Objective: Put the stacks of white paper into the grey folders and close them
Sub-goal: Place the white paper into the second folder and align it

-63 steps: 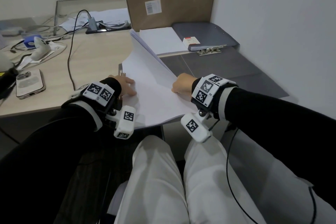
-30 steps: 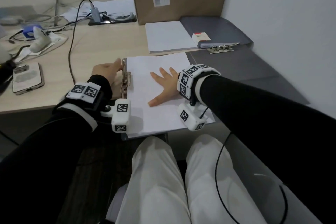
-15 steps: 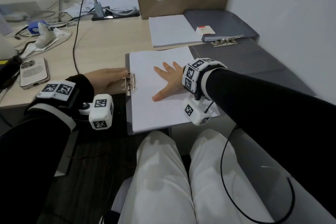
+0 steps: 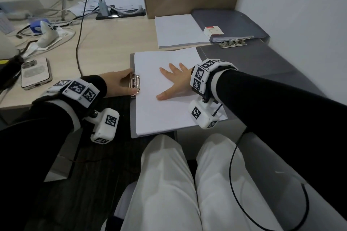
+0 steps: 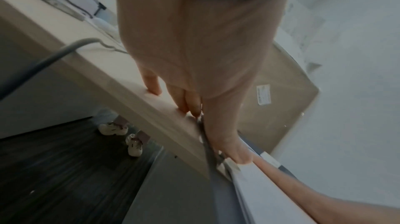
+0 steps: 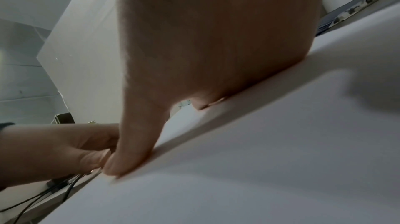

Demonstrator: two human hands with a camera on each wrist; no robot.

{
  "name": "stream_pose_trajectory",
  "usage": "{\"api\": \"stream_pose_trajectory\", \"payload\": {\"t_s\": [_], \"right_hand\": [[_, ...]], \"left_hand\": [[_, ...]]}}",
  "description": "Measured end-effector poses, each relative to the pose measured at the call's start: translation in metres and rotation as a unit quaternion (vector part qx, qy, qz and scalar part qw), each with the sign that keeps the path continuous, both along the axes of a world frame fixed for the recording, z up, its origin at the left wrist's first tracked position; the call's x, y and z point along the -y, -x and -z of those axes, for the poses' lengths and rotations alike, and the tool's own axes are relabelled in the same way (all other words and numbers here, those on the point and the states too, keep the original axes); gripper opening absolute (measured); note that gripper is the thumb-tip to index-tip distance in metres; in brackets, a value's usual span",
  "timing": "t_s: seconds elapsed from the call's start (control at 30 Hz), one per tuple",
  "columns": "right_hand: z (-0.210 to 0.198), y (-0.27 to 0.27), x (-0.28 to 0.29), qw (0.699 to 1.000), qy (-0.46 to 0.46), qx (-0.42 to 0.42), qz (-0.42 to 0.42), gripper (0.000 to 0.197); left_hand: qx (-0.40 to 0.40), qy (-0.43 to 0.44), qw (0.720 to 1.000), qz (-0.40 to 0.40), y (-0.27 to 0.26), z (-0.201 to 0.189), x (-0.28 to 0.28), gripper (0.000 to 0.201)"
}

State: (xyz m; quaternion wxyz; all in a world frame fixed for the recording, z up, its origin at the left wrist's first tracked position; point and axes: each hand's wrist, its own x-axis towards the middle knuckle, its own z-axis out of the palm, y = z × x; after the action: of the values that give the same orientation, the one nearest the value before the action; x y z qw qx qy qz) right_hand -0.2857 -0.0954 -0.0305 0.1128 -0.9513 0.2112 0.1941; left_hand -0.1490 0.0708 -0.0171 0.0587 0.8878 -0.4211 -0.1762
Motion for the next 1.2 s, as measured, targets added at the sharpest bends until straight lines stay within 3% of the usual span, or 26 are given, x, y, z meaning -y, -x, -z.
{"api": "stream_pose_trajectory", "payload": {"t_s": [0.17,0.33,0.43,0.57,0.67,0.83,0.9,0.93,1.03,1.2], "right_hand": [[-0.002,0.000,-0.002,1.000,-0.012,0.009,0.003,0.095],[-0.024,-0.002,0.016,0.993,-0.102,0.058,0.020,0.067],[-0.042,-0.006,0.035,0.969,-0.150,0.171,0.096,0.044],[-0.054,-0.020,0.075,0.949,-0.131,0.238,0.160,0.041],[-0.053,-0.035,0.112,0.951,-0.119,0.214,0.191,0.046],[-0.041,-0.066,0.157,0.951,-0.124,0.183,0.216,0.057],[-0.035,-0.078,0.166,0.950,-0.130,0.174,0.224,0.057],[-0.032,-0.086,0.172,0.950,-0.126,0.168,0.230,0.052],[-0.023,-0.100,0.186,0.962,-0.102,0.126,0.222,0.013],[-0.017,-0.108,0.198,0.972,-0.095,0.081,0.201,0.011]], "left_hand": [[-0.030,0.011,0.999,-0.010,-0.001,-0.001,-0.003,0.076],[-0.152,0.010,0.988,-0.037,-0.017,-0.019,0.012,0.085],[-0.172,0.090,0.970,-0.147,-0.037,-0.025,0.037,0.048],[-0.210,0.186,0.938,-0.202,-0.049,-0.025,0.084,0.037],[-0.236,0.203,0.925,-0.216,-0.055,-0.025,0.123,0.040],[-0.169,0.118,0.958,-0.199,-0.062,-0.028,0.184,0.051],[-0.169,0.114,0.958,-0.202,-0.066,-0.024,0.202,0.056],[-0.167,0.110,0.958,-0.203,-0.069,-0.024,0.214,0.056],[-0.164,0.093,0.959,-0.210,-0.076,-0.026,0.243,0.051],[-0.195,0.082,0.948,-0.237,-0.097,-0.030,0.267,0.048]]}}
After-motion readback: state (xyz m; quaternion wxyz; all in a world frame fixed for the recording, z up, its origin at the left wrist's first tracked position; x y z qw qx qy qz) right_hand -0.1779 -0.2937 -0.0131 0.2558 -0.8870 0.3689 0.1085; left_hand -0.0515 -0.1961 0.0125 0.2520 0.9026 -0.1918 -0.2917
